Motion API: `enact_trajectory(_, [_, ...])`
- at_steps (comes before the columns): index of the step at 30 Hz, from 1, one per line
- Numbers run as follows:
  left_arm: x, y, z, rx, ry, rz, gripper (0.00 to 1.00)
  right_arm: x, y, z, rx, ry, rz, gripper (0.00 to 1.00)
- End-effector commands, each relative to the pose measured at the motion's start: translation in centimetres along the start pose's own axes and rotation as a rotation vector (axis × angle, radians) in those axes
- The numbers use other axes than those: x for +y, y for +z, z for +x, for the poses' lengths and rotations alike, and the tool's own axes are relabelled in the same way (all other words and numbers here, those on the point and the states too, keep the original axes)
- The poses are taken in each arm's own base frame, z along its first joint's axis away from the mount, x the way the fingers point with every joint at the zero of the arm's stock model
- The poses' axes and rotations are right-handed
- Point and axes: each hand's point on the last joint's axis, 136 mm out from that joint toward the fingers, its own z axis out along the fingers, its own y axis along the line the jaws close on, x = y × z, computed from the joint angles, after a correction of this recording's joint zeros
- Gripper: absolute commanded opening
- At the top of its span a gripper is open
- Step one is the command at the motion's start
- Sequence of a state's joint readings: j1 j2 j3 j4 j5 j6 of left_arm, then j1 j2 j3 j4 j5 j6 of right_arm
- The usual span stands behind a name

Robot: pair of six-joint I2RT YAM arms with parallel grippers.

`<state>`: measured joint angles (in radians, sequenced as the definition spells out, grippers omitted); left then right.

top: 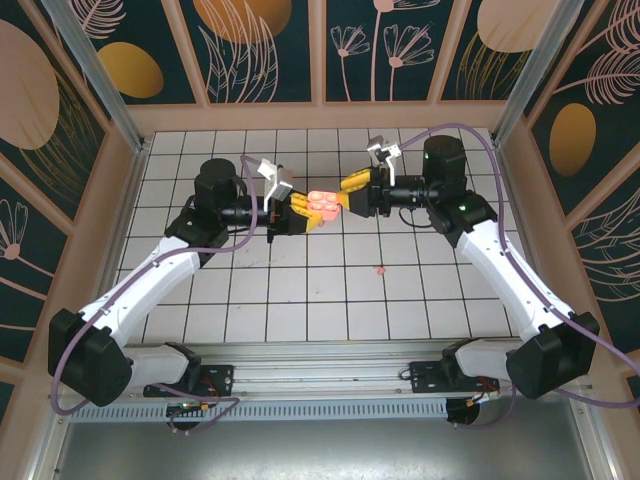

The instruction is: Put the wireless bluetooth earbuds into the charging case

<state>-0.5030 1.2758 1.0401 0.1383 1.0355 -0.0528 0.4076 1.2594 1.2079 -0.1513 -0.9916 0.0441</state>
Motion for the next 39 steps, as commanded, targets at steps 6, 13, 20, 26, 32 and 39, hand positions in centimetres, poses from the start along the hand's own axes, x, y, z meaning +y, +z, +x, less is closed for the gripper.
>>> enact_trajectory(6, [0.7,-0.4,0.4,-0.026,0.016,-0.072,0.17,0.3,-1.0,-1.1,-0.057,-0.007,0.028,0.49])
enact_trajectory(13, [1.5,-0.8,2.5,-0.023,-0.03,-0.14,0.17,-1.5,-1.6,-0.9,-0.061,0.077,0.131,0.49])
enact_trajectory(20, [2.3,-1.4,4.9,-0.031,-0.062,-0.216,0.16,-3.4,-1.8,-0.1,-0.033,0.18,0.207,0.5])
enact_trajectory(26, [3.1,-1.6,6.7,-0.025,-0.069,-0.26,0.16,-6.1,-2.4,2.1,0.016,0.304,0.338,0.49])
enact_trajectory(32, [3.5,-1.8,8.6,0.002,-0.064,-0.288,0.16,-10.0,-3.9,6.1,0.1,0.47,0.542,0.48])
enact_trajectory(39, [4.0,-2.0,10.4,0.008,-0.071,-0.321,0.16,-13.2,-5.4,12.5,0.258,0.637,0.736,0.48])
